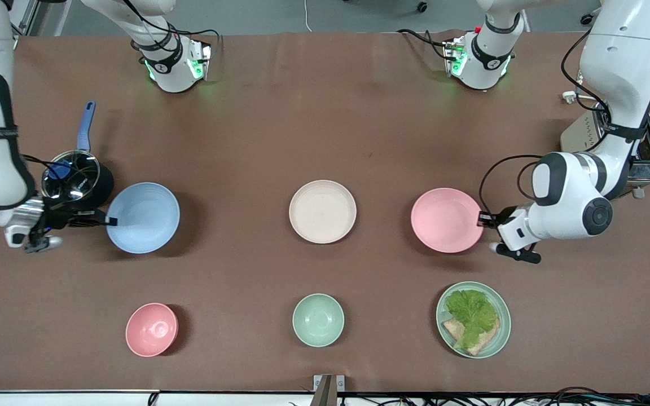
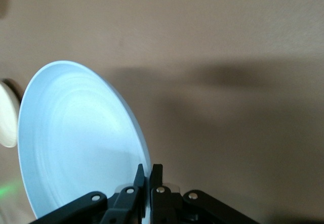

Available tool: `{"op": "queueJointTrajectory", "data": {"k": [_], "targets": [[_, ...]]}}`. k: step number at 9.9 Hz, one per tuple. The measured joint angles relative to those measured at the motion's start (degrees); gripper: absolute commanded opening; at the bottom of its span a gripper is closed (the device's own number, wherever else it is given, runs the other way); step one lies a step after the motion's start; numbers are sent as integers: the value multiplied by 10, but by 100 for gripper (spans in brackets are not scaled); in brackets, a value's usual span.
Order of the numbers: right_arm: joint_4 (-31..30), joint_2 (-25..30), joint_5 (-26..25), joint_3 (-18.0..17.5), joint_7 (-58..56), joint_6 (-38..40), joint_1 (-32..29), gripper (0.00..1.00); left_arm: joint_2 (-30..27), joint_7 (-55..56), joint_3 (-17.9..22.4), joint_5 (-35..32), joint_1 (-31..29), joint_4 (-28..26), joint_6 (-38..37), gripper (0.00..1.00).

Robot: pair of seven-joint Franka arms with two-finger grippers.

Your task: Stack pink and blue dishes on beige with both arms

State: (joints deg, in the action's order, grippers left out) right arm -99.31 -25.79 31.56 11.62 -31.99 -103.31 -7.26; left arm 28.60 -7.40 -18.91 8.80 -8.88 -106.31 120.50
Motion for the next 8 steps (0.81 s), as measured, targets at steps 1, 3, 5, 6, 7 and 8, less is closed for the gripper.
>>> {"op": "queueJointTrajectory", "data": {"k": [1,3,5,6,7,8], "targets": [[39,12,-12,-1,61,45,6,0,-8,57,-32,1,1,2,-7,0],[63,32,-16,-3,157,70,43,0,-15,179,-90,2,16,6,-8,0],[63,34,-16,-22,236,51,82,0,-10,298,-101,2,77,20,-4,0],[61,34,-19,-52,280,25,88,0,1,352,-101,2,110,34,9,0],[59,34,-28,-82,321,0,91,0,17,396,-101,2,136,45,29,0],[58,34,-39,-108,356,-16,92,0,34,429,-101,2,157,51,51,0]]}}
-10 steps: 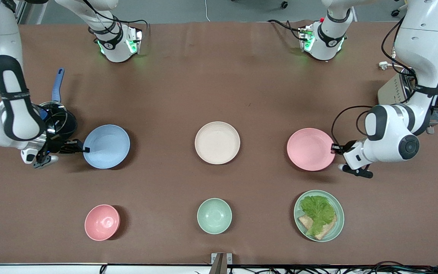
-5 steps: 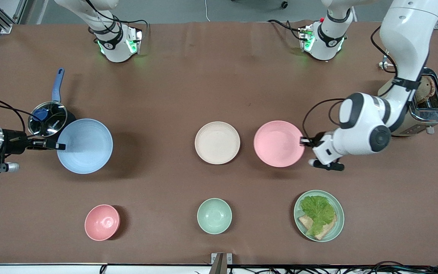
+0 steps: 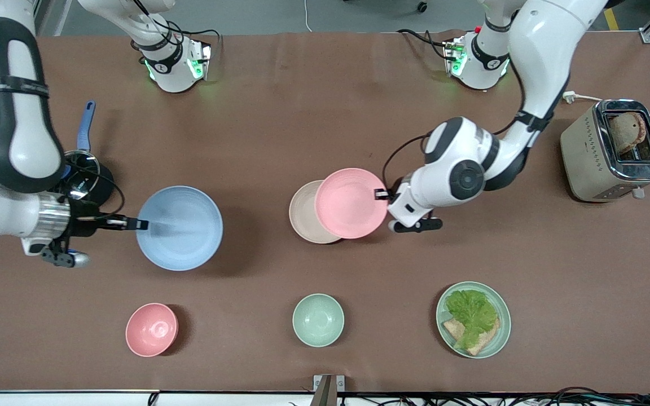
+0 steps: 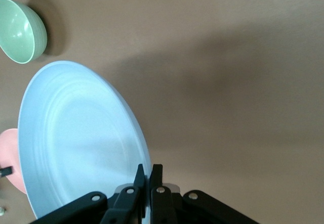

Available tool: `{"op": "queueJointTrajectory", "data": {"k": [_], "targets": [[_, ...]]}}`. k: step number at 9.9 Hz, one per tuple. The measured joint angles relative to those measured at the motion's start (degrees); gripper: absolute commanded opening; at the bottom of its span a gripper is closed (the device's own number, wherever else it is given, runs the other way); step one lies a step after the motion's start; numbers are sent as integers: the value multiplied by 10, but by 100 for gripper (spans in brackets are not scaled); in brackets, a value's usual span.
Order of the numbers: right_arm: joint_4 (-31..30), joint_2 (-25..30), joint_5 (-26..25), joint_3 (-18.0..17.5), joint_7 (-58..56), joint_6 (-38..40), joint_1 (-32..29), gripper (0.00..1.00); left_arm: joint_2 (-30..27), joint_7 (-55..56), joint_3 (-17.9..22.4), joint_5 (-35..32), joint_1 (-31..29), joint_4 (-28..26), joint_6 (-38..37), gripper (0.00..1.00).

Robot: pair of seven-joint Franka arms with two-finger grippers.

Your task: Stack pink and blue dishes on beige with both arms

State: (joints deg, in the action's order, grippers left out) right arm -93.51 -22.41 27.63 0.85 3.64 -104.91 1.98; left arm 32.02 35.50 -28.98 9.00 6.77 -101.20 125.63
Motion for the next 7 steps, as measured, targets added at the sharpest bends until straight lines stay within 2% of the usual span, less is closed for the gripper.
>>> {"op": "queueJointTrajectory", "data": {"k": [3,5,6,7], "targets": [[-8,0,-22,-50,64,-35,2,0,42,23,1,0,21,4,62,1],[-35,-1,-23,-68,75,-81,4,0,59,23,1,0,22,4,80,10],[-51,-1,-23,-79,75,-102,5,0,65,23,1,0,24,4,85,23],[-66,-1,-23,-94,78,-121,6,0,69,25,1,0,27,4,93,57]]}}
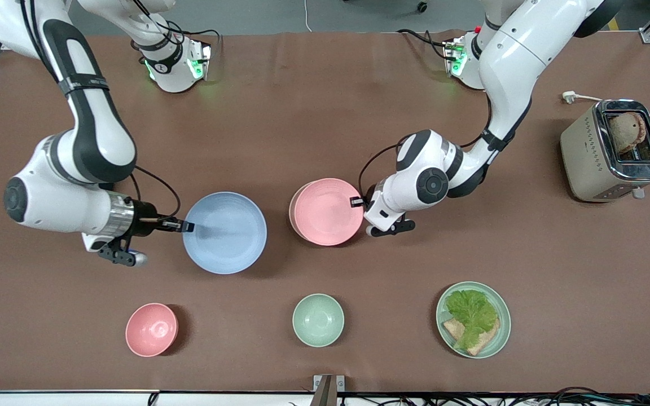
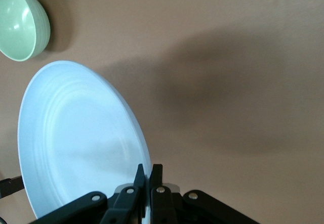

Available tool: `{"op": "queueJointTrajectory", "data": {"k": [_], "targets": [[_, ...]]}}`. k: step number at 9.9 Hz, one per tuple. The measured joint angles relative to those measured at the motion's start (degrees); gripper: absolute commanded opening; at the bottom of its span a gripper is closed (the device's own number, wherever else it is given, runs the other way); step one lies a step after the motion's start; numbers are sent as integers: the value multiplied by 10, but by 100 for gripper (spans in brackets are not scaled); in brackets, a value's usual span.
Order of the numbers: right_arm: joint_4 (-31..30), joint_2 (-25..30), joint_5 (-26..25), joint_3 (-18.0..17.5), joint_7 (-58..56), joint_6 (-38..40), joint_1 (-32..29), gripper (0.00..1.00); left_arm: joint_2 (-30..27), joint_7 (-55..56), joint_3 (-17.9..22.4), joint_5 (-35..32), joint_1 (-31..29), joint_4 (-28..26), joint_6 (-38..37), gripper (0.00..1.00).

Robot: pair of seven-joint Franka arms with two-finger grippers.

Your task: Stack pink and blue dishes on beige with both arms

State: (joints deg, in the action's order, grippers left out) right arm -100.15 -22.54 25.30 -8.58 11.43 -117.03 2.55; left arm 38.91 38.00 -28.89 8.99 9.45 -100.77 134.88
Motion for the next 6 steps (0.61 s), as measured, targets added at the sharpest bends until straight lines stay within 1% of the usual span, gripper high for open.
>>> {"op": "queueJointTrajectory", "data": {"k": [1,4,5,6], "targets": [[-15,0,0,-16,5,-19,1,0,3,5,0,0,2,0,3,100],[-52,-1,0,-62,28,-73,3,1,-4,24,1,-16,-3,12,-5,100],[-61,-1,0,-82,48,-95,4,1,-21,25,2,-41,-17,26,-39,100],[-72,-2,0,-105,72,-126,6,1,-50,26,2,-72,-44,51,-105,100]]}}
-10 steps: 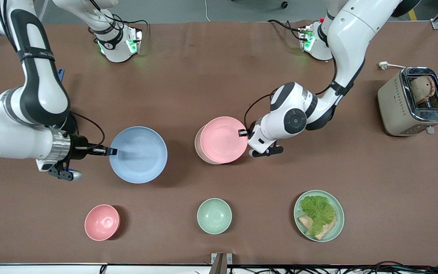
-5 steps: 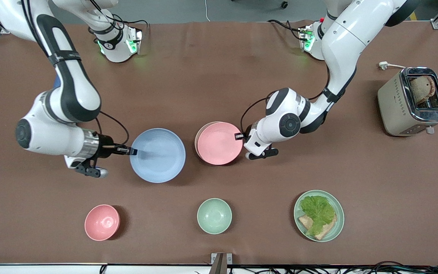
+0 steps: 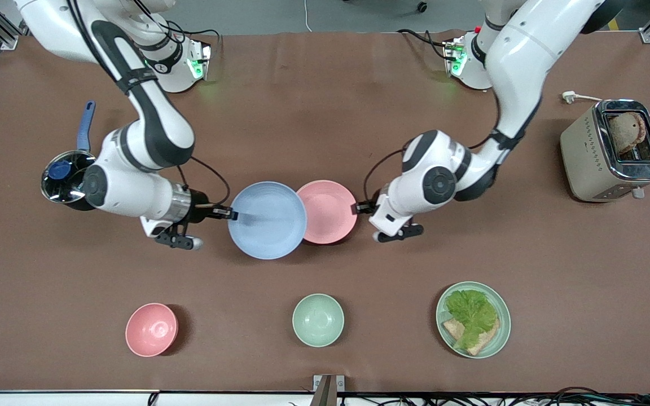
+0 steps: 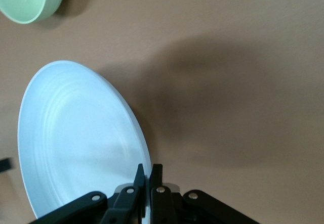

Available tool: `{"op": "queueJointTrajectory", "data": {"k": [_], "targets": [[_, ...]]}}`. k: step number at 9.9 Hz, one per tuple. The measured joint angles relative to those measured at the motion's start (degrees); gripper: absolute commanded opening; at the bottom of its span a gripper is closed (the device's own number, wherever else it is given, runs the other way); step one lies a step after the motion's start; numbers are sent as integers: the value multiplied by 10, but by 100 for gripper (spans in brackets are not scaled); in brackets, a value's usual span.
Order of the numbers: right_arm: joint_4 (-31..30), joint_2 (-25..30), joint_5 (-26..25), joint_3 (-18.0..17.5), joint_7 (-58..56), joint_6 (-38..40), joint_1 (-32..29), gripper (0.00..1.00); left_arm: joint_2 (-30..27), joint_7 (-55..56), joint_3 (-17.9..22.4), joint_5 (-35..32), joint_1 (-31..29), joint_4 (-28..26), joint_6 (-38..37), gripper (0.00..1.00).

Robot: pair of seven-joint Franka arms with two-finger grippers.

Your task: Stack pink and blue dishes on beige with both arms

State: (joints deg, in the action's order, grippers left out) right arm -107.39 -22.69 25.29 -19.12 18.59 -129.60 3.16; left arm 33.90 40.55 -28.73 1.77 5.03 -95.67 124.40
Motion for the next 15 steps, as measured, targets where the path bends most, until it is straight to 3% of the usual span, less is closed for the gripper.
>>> {"op": "queueJointTrajectory", "data": {"k": [2,5,9,12,15], "targets": [[-22,-2,0,-33,39,-48,20,1,-67,-15,0,-28,-63,77,-148,100],[-55,-22,0,-37,53,-152,74,2,-119,-86,2,-95,-118,174,-264,100],[-65,-59,-1,-37,54,-225,101,4,-202,-214,2,-120,-191,194,-327,100],[-81,-66,-10,-37,54,-243,103,10,-271,-274,2,-104,-199,195,-401,100],[-88,-67,-17,-36,54,-247,103,67,-302,-301,26,-61,-203,190,-416,100]]}}
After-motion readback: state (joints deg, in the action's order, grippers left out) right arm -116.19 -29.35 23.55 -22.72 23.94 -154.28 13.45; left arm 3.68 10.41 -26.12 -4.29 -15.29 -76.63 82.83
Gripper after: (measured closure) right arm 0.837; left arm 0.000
